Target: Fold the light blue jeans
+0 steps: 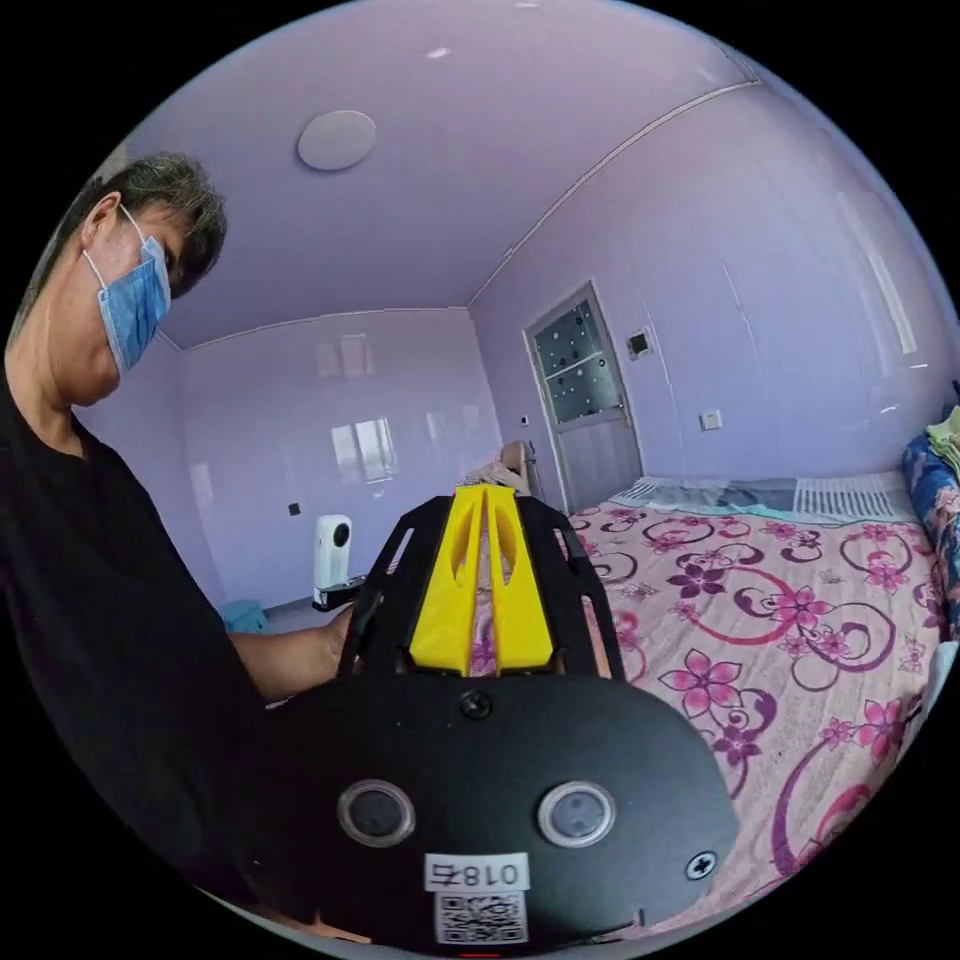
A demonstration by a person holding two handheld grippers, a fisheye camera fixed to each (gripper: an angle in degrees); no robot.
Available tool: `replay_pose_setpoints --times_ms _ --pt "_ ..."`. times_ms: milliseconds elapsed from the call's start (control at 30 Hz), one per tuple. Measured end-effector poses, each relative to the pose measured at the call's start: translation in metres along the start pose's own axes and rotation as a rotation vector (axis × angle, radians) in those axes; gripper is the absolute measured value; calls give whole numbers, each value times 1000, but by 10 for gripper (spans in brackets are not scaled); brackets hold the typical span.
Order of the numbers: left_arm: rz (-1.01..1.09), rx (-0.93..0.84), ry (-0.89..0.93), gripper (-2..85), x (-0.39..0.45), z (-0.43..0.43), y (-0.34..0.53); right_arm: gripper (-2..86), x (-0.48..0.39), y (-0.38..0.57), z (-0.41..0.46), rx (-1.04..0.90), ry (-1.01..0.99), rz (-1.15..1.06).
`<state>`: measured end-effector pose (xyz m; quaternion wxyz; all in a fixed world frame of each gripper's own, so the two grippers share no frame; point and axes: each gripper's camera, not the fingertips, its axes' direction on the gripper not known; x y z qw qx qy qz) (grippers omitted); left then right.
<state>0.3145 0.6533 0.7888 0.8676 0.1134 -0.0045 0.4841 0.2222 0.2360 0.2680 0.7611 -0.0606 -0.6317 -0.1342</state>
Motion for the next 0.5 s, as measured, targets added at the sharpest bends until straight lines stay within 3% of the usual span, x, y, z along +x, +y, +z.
replay_pose_setpoints --times_ms 133,233,300,367,433,500 --pt "-51 1 -36 94 -59 -45 38 7 20 11 39 16 -301 188" --pt "-69 -65 -81 163 -110 -52 56 0 28 22 50 -24 -392 258" --pt "-70 -142 -173 178 -142 -46 61 -2 28 25 45 -45 -407 248" --pt "15 -228 -433 173 -172 -32 66 -2 27 26 37 -79 -367 241" --pt "72 -339 -568 171 -198 -10 71 -3 30 29 23 -108 -270 259" --pt "119 -437 -608 169 -223 16 80 -4 35 31 13 -118 -212 284"
